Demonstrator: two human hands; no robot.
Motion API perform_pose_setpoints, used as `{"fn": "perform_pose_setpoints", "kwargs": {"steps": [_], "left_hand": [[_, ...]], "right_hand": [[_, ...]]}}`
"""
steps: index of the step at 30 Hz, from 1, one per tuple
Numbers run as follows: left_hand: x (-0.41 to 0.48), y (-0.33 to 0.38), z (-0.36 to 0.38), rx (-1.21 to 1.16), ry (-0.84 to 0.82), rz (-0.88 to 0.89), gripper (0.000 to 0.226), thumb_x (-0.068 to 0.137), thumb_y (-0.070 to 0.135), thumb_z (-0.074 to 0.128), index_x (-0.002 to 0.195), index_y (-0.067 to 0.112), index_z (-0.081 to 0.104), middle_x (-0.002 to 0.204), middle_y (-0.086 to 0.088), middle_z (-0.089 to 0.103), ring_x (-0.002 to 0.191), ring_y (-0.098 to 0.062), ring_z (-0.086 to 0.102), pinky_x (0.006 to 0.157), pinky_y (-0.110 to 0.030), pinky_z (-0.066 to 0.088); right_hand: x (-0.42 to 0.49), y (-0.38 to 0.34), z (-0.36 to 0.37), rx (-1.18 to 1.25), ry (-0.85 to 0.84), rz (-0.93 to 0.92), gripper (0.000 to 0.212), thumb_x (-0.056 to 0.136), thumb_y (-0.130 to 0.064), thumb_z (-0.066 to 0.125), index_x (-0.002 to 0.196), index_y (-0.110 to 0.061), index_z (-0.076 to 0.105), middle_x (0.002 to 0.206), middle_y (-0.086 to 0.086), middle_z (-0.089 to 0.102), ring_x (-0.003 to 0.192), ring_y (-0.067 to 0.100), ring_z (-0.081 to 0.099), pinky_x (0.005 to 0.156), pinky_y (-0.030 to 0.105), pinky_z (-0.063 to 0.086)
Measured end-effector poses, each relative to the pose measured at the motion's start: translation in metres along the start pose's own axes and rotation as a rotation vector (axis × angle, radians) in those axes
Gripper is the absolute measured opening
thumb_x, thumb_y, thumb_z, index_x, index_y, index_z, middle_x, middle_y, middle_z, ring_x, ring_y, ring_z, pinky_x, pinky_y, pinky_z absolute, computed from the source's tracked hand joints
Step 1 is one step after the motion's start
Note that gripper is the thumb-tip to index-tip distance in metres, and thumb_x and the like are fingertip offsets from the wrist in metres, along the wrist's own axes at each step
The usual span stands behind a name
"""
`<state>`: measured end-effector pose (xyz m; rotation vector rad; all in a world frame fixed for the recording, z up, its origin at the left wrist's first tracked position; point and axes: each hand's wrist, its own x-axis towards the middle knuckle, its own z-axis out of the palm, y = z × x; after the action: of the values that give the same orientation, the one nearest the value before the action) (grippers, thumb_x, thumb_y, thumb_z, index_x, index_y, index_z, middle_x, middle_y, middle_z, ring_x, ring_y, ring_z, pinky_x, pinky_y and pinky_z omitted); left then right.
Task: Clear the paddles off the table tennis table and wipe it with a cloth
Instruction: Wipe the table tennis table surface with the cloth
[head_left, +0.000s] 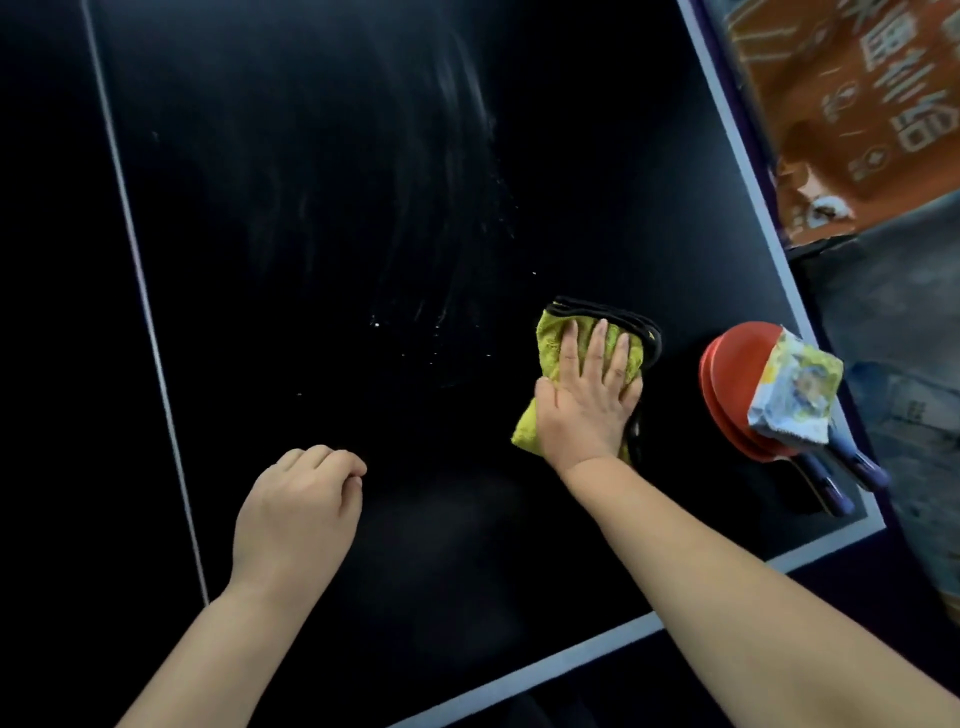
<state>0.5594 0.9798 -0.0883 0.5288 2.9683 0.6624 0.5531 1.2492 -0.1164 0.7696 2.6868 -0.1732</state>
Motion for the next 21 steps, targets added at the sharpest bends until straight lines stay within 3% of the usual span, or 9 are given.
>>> {"fn": "perform_pose_setpoints", "kwargs": {"steps": [5, 9, 13, 17, 21], "left_hand": [[-0.022, -0.041, -0.027, 0.035, 0.030, -0.137, 0.016, 0.077, 0.013, 0.054, 0.079, 0.011, 0.069, 0.070, 0.004, 0.061, 0.065, -0.020, 0.056, 0.055, -0.032, 0.046], [-0.048, -0.081, -0.049, 0.060, 0.069, -0.211, 0.018, 0.078, 0.014, 0.053, 0.082, 0.009, 0.070, 0.072, 0.001, 0.062, 0.069, -0.023, 0.057, 0.056, -0.034, 0.047], [-0.074, -0.115, -0.068, 0.129, 0.070, -0.261, 0.017, 0.080, 0.015, 0.053, 0.083, 0.009, 0.069, 0.076, -0.002, 0.064, 0.073, -0.025, 0.058, 0.059, -0.037, 0.048], [-0.088, -0.133, -0.074, 0.194, 0.049, -0.249, 0.007, 0.080, 0.007, 0.063, 0.083, 0.008, 0.069, 0.077, -0.004, 0.064, 0.073, -0.027, 0.059, 0.062, -0.039, 0.049], [-0.080, -0.128, -0.070, 0.196, 0.024, -0.274, 0.009, 0.075, 0.003, 0.072, 0.083, 0.008, 0.070, 0.076, -0.003, 0.064, 0.071, -0.025, 0.059, 0.059, -0.037, 0.049]], "right_hand": [[-0.043, -0.098, 0.019, 0.016, -0.049, -0.117, 0.078, 0.097, -0.047, 0.029, 0.153, -0.021, -0.018, 0.160, 0.010, -0.025, 0.144, 0.035, -0.028, 0.115, 0.059, -0.010], [-0.093, -0.170, 0.045, 0.004, -0.011, -0.281, 0.080, 0.086, -0.049, 0.027, 0.153, -0.015, 0.000, 0.161, 0.018, -0.001, 0.146, 0.042, -0.009, 0.111, 0.065, -0.004], [-0.124, -0.236, 0.053, -0.076, -0.156, -0.601, 0.073, 0.096, -0.047, 0.028, 0.152, -0.026, -0.015, 0.156, 0.012, -0.031, 0.138, 0.038, -0.037, 0.107, 0.064, -0.020], [-0.109, -0.274, 0.048, -0.126, -0.159, -0.851, 0.068, 0.097, -0.047, 0.030, 0.155, -0.033, -0.003, 0.161, 0.006, -0.023, 0.142, 0.033, -0.031, 0.111, 0.063, -0.014], [-0.073, -0.267, 0.037, -0.205, -0.070, -0.992, 0.066, 0.095, -0.048, 0.032, 0.154, -0.040, 0.003, 0.164, -0.003, -0.010, 0.148, 0.025, -0.019, 0.117, 0.053, -0.012]]}}
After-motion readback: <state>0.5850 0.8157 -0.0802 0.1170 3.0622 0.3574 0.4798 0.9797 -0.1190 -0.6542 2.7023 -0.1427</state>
